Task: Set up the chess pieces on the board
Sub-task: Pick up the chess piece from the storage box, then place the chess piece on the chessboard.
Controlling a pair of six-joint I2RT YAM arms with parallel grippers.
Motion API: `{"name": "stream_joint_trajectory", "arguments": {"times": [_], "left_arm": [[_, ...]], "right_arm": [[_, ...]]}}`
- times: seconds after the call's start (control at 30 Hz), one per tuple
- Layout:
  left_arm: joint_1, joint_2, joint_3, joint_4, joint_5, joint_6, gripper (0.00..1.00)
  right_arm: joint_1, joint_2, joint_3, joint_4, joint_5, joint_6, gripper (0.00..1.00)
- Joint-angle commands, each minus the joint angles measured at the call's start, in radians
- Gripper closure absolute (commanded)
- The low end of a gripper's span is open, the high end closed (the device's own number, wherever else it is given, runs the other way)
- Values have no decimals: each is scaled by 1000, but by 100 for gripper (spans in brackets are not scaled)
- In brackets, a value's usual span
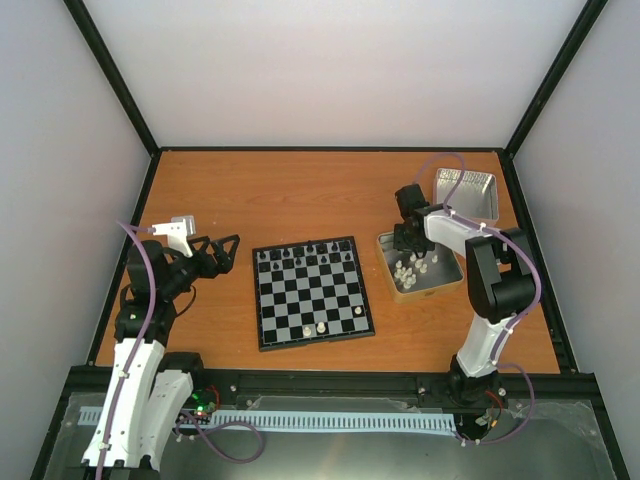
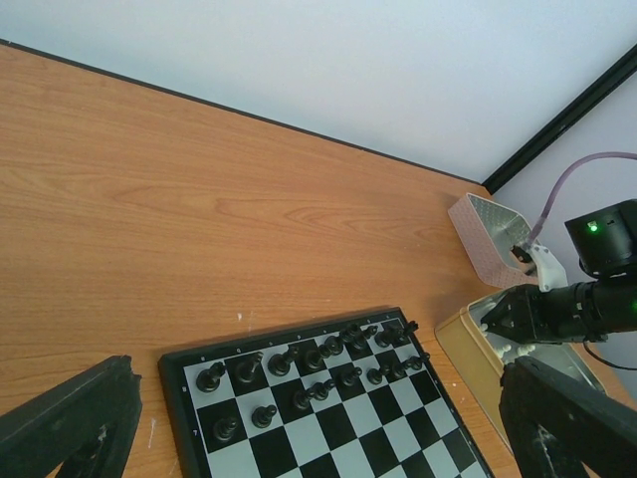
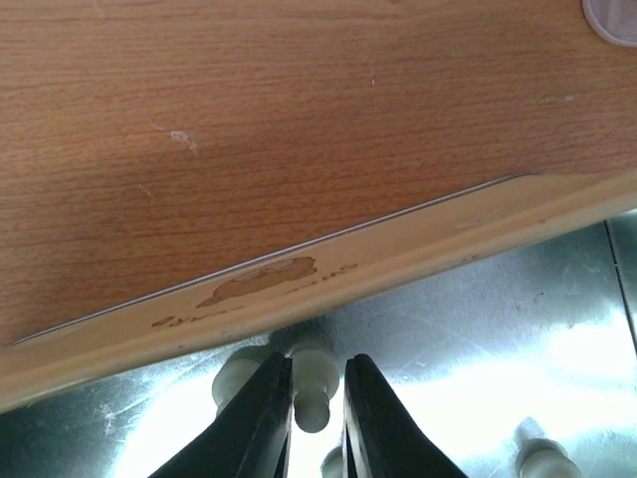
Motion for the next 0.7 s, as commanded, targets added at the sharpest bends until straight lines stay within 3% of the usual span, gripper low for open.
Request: {"name": "stream_joint_trajectory", "arguments": {"times": [0.0, 0.17, 0.43, 0.67], "left_arm": [[-4, -2, 13, 13, -2, 5, 0], [-4, -5, 14, 12, -2, 5, 0], [-4, -9, 13, 14, 1, 3, 0], [-4, -15, 11, 16, 1, 3, 0]], "right_arm": [[-8, 17, 18, 39, 5, -16, 85], [-9, 16, 20, 33, 18, -14, 97], [25, -171, 8, -27, 21, 16, 97], [184, -329, -23, -132, -5, 65, 97]]}}
